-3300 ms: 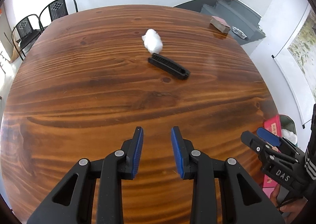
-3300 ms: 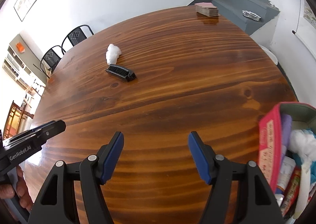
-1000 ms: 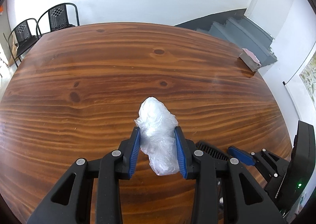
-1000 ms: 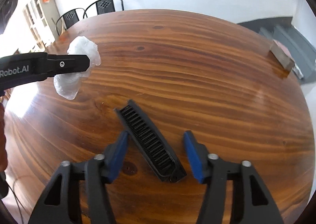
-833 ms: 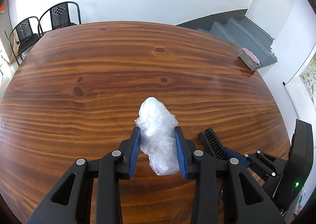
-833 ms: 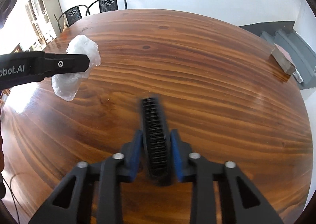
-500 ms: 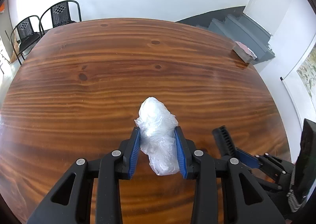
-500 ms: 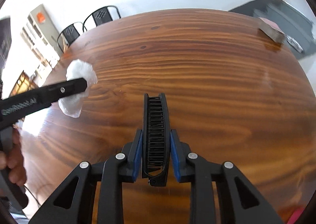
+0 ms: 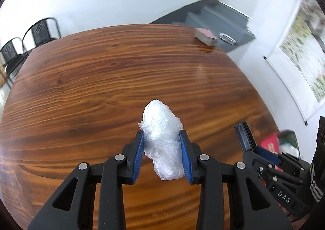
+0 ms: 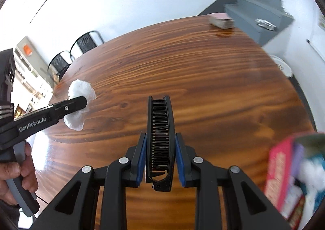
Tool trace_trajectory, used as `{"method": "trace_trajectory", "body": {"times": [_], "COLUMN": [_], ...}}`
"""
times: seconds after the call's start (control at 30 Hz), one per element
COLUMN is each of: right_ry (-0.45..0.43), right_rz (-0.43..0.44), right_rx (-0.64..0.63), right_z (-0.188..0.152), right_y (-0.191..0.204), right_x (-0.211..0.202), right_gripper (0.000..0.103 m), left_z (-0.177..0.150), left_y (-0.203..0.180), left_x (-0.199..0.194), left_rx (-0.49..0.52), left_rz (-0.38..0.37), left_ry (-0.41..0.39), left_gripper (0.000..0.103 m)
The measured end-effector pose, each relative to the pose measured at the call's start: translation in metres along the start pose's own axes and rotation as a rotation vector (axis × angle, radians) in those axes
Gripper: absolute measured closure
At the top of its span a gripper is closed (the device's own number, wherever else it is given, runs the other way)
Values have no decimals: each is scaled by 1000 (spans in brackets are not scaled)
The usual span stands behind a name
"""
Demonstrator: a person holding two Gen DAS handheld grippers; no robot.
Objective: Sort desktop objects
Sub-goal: 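Carry the cotton wad and black comb over the cardboard box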
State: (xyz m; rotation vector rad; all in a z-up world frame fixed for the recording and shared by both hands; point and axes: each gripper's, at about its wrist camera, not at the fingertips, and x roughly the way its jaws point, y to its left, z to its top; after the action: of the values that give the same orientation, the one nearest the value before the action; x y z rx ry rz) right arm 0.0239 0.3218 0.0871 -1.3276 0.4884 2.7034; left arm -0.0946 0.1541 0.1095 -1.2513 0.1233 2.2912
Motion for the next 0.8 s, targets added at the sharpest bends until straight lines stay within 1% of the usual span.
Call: {"method": "trace_trajectory", "body": {"times": [0.27,0.4,0.57,0.7,0.8], "right_ry": [-65,-85,-85,-84,-82], "right_rz": [-103,-155,-211,-228,-228], "right_rx": [107,169,224,249,261], "right_z": [-34,-52,-76,-88,-96], "right_y": [-55,-85,-119,-137,-146], "right_x": [-61,-90,-111,-121,-124], "right_gripper": [74,74,74,74,74], "left_z": [-18,-28,-37,-41,-42], "left_y": [-77,-122,-168,-205,-226], "left_x": [-14,-17,-15,-13,-9], "left_rx": [118,187,244,291,314], "left_rz": [-91,-140,-195,-232,-251], "left_ry": [7,10,25,31,36], "left_gripper": [66,66,66,66,66]}}
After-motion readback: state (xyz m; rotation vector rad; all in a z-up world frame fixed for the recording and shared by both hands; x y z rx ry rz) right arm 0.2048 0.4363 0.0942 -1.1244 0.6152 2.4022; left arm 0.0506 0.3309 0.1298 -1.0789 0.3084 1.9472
